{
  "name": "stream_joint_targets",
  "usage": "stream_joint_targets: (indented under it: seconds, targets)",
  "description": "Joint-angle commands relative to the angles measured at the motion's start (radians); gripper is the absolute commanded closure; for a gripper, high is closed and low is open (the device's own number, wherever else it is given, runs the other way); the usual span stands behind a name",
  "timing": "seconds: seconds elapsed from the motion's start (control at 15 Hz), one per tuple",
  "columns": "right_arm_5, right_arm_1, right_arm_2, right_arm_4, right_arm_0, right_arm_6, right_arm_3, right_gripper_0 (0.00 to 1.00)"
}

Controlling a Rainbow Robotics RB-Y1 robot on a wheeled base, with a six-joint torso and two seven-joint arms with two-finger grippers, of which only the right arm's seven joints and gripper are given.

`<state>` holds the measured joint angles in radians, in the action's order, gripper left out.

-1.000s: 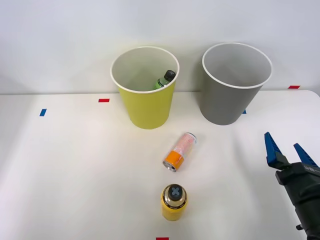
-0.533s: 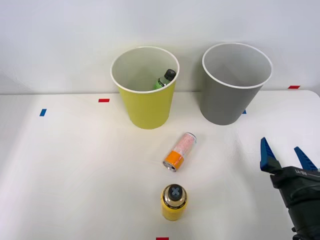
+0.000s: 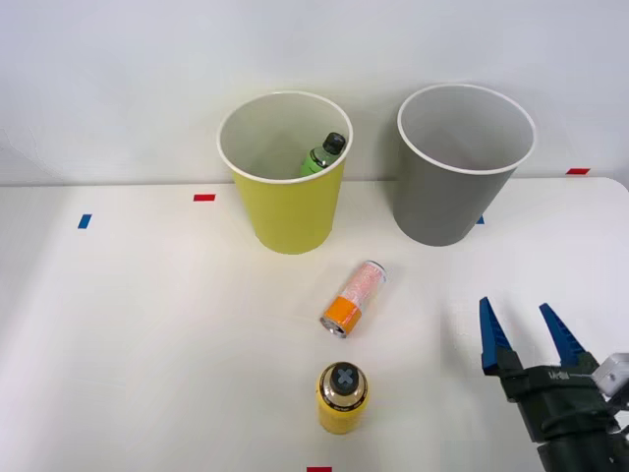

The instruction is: Put cans in the gray bin, plastic bottles in the light green bin

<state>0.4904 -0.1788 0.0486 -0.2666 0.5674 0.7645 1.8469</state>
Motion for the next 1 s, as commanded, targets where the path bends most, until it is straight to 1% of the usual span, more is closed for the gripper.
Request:
stream_joint_targets:
  seconds: [0.07, 0.27, 0.4, 0.53, 0.67, 0.73, 0.87, 1.0]
  targets:
    - [0.094, 0.005, 0.007, -0.025, 0.002, 0.003, -0.060, 0.00]
    - [0.137, -0.034, 0.023, -0.025, 0.029, 0.019, -0.061, 0.00]
    - [0.188, -0.041, 0.031, -0.037, 0.066, 0.061, -0.061, 0.00]
    - [0.198, -0.022, 0.031, -0.039, 0.103, 0.197, -0.061, 0.00]
    - [0.198, 0.009, 0.031, -0.033, 0.135, 0.285, -0.061, 0.00]
    - [0.198, 0.024, 0.031, -0.008, 0.155, 0.345, -0.061, 0.00]
    - [0.198, 0.041, 0.036, 0.046, 0.190, 0.423, -0.061, 0.00]
    - [0.200, 0.042, 0.053, 0.112, 0.229, 0.486, -0.061, 0.00]
